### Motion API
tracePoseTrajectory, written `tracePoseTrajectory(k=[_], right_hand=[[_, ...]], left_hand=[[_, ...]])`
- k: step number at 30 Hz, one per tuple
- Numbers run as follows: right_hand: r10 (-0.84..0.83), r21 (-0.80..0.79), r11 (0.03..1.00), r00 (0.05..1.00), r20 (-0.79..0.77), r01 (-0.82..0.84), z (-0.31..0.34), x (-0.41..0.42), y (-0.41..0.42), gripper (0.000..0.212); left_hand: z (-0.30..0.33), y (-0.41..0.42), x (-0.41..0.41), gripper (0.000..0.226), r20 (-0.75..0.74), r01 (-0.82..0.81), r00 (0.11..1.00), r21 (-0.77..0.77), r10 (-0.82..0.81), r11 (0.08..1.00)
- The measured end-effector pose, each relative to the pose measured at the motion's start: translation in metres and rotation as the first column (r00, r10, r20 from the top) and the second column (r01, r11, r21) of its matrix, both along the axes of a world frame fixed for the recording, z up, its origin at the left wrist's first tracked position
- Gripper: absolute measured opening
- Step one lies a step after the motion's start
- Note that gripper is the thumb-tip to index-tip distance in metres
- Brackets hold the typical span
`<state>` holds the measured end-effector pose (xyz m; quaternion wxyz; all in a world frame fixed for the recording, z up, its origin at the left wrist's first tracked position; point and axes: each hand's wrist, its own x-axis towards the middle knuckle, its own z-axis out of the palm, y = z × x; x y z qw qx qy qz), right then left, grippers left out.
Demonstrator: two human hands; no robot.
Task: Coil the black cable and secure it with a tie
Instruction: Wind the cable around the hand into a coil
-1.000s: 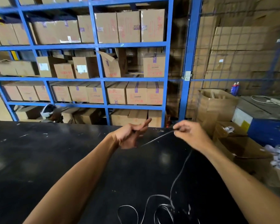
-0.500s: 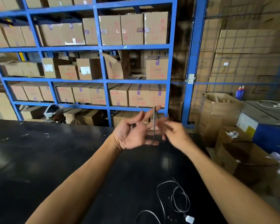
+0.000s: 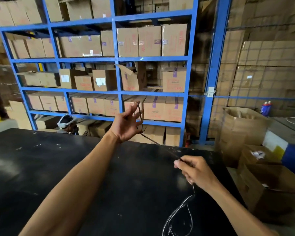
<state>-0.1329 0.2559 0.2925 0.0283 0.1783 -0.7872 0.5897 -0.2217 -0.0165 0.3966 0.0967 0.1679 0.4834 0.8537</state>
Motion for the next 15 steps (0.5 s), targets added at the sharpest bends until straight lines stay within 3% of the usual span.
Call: tracePoseTrajectory(k=[3, 7, 10, 12, 15], right_hand=[[-0.052, -0.009, 0.999, 0.994, -0.092, 0.052, 0.034, 0.002, 0.012, 0.013], [-0.204, -0.043, 0.979, 0.964, -0.169, 0.2, 0.075, -0.023, 0.018, 0.005], [-0.295, -0.019, 0.953, 0.917, -0.266, 0.301, 0.095, -0.04, 0.018, 0.013], [-0.315, -0.005, 0.944, 0.9, -0.301, 0.329, 0.098, -0.047, 0.019, 0.017], [-0.317, 0.027, 0.943, 0.919, -0.232, 0.332, 0.09, -0.056, 0.021, 0.021]], left_hand=[[-0.019, -0.001, 0.001, 0.043, 0.073, 0.045, 0.997, -0.281, -0.025, 0.959], [-0.043, 0.018, 0.009, 0.048, 0.169, 0.271, 0.962, -0.538, -0.213, 0.798], [-0.049, 0.035, 0.023, 0.045, 0.27, 0.417, 0.909, -0.549, -0.318, 0.724], [-0.048, 0.04, 0.029, 0.048, 0.297, 0.474, 0.879, -0.469, -0.373, 0.745], [-0.036, 0.043, 0.04, 0.057, 0.218, 0.577, 0.817, -0.304, -0.534, 0.758]])
